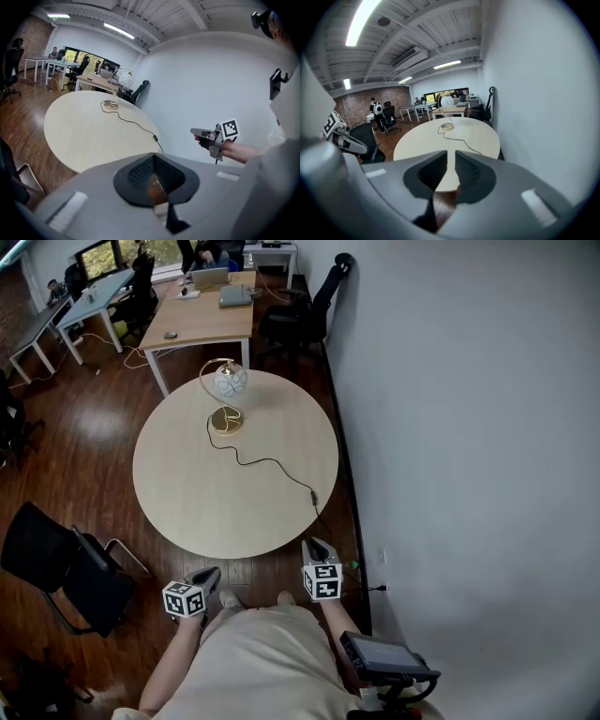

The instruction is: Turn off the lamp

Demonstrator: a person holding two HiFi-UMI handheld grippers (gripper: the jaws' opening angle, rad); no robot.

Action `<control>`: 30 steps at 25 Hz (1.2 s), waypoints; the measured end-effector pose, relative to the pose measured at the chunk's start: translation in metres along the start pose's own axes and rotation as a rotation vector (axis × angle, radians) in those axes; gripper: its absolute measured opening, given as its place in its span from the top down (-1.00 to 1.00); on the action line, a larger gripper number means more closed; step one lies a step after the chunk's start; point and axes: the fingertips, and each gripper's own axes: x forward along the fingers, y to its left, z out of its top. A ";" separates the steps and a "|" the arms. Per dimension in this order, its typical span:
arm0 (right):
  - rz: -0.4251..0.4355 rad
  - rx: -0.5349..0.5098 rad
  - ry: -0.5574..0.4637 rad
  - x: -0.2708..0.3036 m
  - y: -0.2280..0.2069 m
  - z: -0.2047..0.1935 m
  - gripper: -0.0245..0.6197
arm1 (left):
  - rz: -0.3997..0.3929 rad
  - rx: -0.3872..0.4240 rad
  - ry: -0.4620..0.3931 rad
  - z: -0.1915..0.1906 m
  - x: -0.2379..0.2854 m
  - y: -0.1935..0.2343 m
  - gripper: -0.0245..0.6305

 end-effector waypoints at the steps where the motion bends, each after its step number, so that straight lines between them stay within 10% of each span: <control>1: 0.004 0.008 0.002 -0.003 -0.005 -0.006 0.76 | 0.001 0.009 0.000 -0.001 0.004 -0.006 0.91; 18: 0.008 -0.123 0.052 -0.068 -0.080 -0.065 0.91 | -0.039 -0.007 0.064 -0.080 0.068 -0.110 0.91; 30: -0.008 -0.104 0.084 -0.083 -0.102 -0.085 0.91 | -0.077 0.078 0.083 -0.053 0.089 -0.142 0.91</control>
